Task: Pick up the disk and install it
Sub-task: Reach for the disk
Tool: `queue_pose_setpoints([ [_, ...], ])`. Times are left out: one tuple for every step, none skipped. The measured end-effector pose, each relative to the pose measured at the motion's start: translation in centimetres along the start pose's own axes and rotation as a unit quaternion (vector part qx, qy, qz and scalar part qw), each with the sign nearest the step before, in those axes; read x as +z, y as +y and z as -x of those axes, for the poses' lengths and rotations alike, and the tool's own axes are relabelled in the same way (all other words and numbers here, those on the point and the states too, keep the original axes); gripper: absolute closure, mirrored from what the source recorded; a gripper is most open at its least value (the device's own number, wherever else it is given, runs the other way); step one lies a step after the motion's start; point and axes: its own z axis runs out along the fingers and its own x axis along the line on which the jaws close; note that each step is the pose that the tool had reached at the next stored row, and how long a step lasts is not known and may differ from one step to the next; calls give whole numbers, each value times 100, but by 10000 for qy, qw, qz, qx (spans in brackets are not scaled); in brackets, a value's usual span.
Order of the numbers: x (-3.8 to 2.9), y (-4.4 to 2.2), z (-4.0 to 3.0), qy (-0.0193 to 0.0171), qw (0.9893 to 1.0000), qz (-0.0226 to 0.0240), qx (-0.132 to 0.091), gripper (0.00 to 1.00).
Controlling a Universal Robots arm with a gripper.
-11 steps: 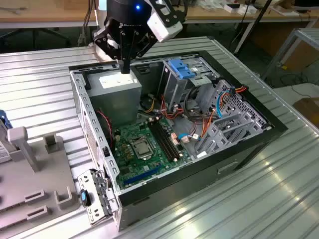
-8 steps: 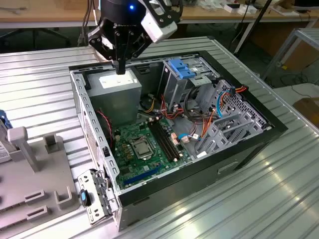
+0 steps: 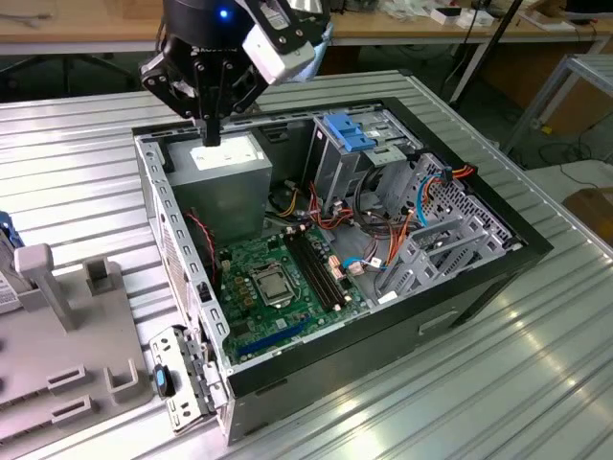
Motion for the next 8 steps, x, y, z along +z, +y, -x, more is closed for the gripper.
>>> queue_pose_setpoints([
  [-1, -2, -24, 0, 10000, 0, -3, 89],
  [-2, -5, -72, 0, 10000, 0, -9, 89],
  [-3, -7, -98, 1, 10000, 0, -14, 89],
  [-3, -8, -116, 1, 10000, 0, -17, 89],
  [-4, -9, -135, 1, 10000, 0, -20, 89],
  [-5, -11, -162, 2, 10000, 0, -25, 89],
  [-6, -13, -193, 2, 10000, 0, -29, 89],
  [-6, -15, -210, 2, 10000, 0, -32, 89],
])
